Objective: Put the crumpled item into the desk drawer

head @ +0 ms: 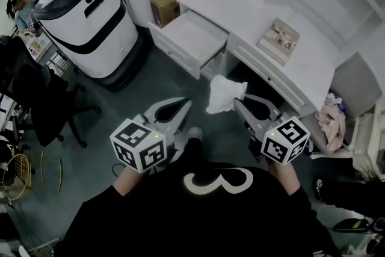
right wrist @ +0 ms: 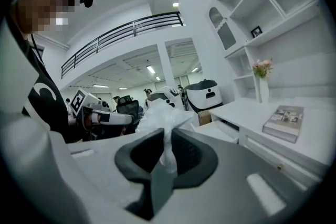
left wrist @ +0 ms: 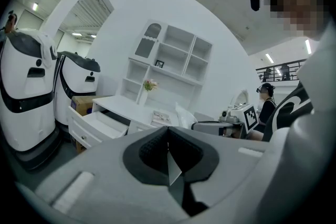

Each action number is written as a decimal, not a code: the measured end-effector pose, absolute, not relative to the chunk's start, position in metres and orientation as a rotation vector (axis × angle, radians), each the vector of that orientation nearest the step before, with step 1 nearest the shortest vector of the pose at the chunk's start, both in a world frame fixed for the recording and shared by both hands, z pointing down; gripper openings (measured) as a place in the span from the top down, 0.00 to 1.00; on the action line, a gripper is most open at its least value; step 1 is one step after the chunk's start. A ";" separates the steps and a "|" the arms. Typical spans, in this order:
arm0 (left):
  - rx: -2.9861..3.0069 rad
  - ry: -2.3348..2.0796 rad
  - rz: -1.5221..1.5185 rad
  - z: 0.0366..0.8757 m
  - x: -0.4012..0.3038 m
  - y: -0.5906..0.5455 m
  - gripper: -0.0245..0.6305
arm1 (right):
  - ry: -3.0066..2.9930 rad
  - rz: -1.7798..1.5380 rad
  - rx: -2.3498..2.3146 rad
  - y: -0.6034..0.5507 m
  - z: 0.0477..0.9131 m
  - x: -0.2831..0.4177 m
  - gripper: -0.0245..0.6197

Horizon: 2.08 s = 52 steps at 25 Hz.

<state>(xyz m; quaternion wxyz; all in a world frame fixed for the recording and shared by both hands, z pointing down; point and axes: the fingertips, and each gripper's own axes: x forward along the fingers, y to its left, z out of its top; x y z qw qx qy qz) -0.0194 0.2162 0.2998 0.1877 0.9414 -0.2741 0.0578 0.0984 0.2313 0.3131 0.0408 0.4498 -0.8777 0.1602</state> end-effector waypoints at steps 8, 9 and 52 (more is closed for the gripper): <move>2.573 -0.756 0.213 0.320 -0.019 0.086 0.95 | -2.631 0.596 1.374 0.107 0.332 0.101 0.89; 2.566 -0.753 0.218 0.322 -0.020 0.070 0.95 | -2.626 0.603 1.374 0.091 0.333 0.100 0.89; 2.346 -0.916 0.304 0.402 -0.040 -0.227 0.95 | -2.434 0.743 1.138 -0.240 0.445 0.082 0.89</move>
